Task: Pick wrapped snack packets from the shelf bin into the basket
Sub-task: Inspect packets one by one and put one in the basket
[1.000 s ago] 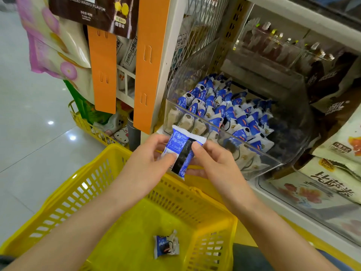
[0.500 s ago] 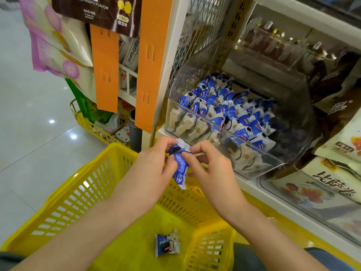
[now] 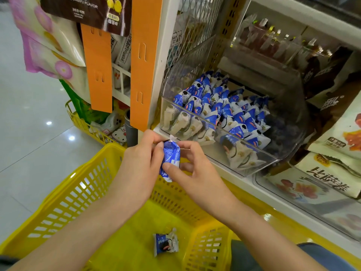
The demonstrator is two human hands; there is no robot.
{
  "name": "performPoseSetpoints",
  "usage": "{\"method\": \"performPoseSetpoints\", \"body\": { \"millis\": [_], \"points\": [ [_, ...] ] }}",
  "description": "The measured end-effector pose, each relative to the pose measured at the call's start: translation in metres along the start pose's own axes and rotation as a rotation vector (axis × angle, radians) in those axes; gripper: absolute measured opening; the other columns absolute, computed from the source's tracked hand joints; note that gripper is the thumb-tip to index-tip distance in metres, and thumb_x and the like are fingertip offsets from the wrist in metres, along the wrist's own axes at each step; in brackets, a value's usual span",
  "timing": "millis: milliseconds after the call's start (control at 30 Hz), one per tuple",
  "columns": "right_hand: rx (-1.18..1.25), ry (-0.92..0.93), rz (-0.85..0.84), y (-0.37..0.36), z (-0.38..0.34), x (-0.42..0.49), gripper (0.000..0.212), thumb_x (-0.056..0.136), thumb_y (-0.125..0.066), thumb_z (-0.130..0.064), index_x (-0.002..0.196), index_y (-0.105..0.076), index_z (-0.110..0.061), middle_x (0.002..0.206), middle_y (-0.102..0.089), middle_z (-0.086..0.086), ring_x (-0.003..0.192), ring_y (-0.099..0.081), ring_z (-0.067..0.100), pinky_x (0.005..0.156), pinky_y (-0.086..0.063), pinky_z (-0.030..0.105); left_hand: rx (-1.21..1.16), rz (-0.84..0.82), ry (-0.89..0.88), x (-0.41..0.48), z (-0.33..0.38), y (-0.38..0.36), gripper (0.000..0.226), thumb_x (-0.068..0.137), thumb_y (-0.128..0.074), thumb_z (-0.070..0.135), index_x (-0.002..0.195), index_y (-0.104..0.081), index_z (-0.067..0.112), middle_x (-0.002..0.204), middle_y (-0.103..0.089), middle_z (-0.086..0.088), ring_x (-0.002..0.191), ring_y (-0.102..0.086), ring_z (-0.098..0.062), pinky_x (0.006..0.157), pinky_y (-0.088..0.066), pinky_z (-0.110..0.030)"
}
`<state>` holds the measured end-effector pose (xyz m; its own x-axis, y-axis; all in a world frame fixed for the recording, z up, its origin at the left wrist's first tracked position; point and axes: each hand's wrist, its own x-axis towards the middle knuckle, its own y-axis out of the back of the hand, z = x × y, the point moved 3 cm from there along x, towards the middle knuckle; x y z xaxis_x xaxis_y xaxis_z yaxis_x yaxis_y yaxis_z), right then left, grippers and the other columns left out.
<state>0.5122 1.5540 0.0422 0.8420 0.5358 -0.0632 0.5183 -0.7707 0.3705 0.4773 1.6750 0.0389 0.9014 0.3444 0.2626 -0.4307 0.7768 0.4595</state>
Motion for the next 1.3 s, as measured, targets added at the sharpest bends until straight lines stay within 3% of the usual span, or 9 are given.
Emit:
{"method": "performPoseSetpoints", "body": {
  "millis": [167,267,367,467,600,800,933,1133,1300],
  "points": [
    [-0.049,0.059,-0.063,0.003,-0.002,-0.001,0.039,0.086,-0.063,-0.021,0.115,-0.040,-0.033,0.111,-0.056,-0.021,0.096,-0.060,0.001,0.079,-0.054,0.024,0.023,0.030,0.025,0.001,0.001,0.002,0.029,0.095,-0.045,0.013,0.070,-0.040,0.029,0.053,-0.047,0.009,0.053,-0.049,0.003,0.047,-0.037,-0.011],
    [-0.058,0.090,-0.068,0.003,-0.004,-0.002,0.038,0.088,-0.060,-0.021,0.113,-0.038,-0.038,0.110,-0.052,-0.027,0.098,-0.057,-0.004,0.078,-0.054,0.020,-0.044,-0.002,0.076,0.003,-0.001,0.000,0.024,0.095,-0.045,0.015,0.076,-0.046,0.028,0.062,-0.057,0.009,0.058,-0.054,0.002,0.052,-0.043,-0.016],
    [-0.012,0.069,0.005,0.006,-0.001,0.002,0.036,0.089,-0.058,-0.019,0.112,-0.038,-0.037,0.112,-0.056,-0.020,0.098,-0.059,-0.002,0.082,-0.055,0.029,-0.135,-0.088,0.109,-0.001,0.000,-0.006,0.017,0.093,-0.048,0.015,0.093,-0.048,0.033,0.090,-0.066,0.015,0.079,-0.063,0.004,0.069,-0.051,-0.019],
    [0.014,0.038,0.047,0.007,0.002,0.005,0.036,0.089,-0.057,-0.017,0.118,-0.038,-0.030,0.114,-0.058,-0.011,0.099,-0.061,0.005,0.088,-0.052,0.039,-0.123,-0.121,0.088,-0.004,0.003,-0.008,0.026,0.092,-0.048,0.013,0.090,-0.046,0.039,0.090,-0.066,0.019,0.081,-0.064,0.004,0.072,-0.053,-0.023],
    [0.018,0.050,0.013,0.006,0.003,0.004,0.036,0.090,-0.057,-0.020,0.112,-0.037,-0.040,0.115,-0.055,-0.016,0.098,-0.059,0.001,0.085,-0.053,0.034,-0.156,-0.132,0.116,-0.002,0.002,-0.006,0.023,0.094,-0.045,0.010,0.093,-0.051,0.032,0.088,-0.070,0.011,0.081,-0.066,-0.006,0.077,-0.054,-0.041],
    [-0.264,0.139,0.203,0.014,0.000,0.004,0.065,0.078,-0.070,-0.030,0.130,-0.032,-0.027,0.123,-0.048,-0.014,0.104,-0.052,-0.004,0.084,-0.045,0.010,-0.565,-0.286,0.325,-0.001,0.010,-0.011,0.012,0.091,-0.051,0.025,0.095,-0.061,0.031,0.086,-0.070,0.020,0.081,-0.064,0.005,0.074,-0.053,-0.019],
    [-0.384,0.167,0.185,0.011,-0.006,0.000,0.088,0.072,-0.076,-0.029,0.142,-0.023,-0.019,0.132,-0.044,-0.010,0.122,-0.044,0.004,0.099,-0.039,0.016,-0.587,-0.264,0.367,0.000,0.012,-0.015,0.021,0.085,-0.061,0.012,0.103,-0.061,0.023,0.093,-0.072,0.009,0.085,-0.067,-0.003,0.073,-0.053,-0.016],
    [-0.203,0.172,0.085,0.036,-0.026,0.000,0.043,0.082,-0.066,-0.018,0.122,-0.051,-0.027,0.105,-0.063,-0.016,0.090,-0.059,-0.003,0.079,-0.048,0.016,-0.600,-0.195,0.337,0.009,0.014,-0.006,0.023,0.090,-0.056,0.016,0.111,-0.058,0.023,0.100,-0.069,0.008,0.086,-0.065,0.001,0.074,-0.050,-0.015],
    [-0.342,0.286,0.409,0.091,-0.046,0.008,0.015,0.090,-0.056,-0.018,0.102,-0.062,-0.026,0.092,-0.066,-0.016,0.088,-0.061,-0.003,0.077,-0.049,0.011,-0.695,-0.192,0.290,0.013,0.021,-0.004,0.026,0.091,-0.052,0.012,0.116,-0.054,0.019,0.098,-0.067,0.009,0.074,-0.063,0.011,0.060,-0.044,-0.004]
  ]
}}
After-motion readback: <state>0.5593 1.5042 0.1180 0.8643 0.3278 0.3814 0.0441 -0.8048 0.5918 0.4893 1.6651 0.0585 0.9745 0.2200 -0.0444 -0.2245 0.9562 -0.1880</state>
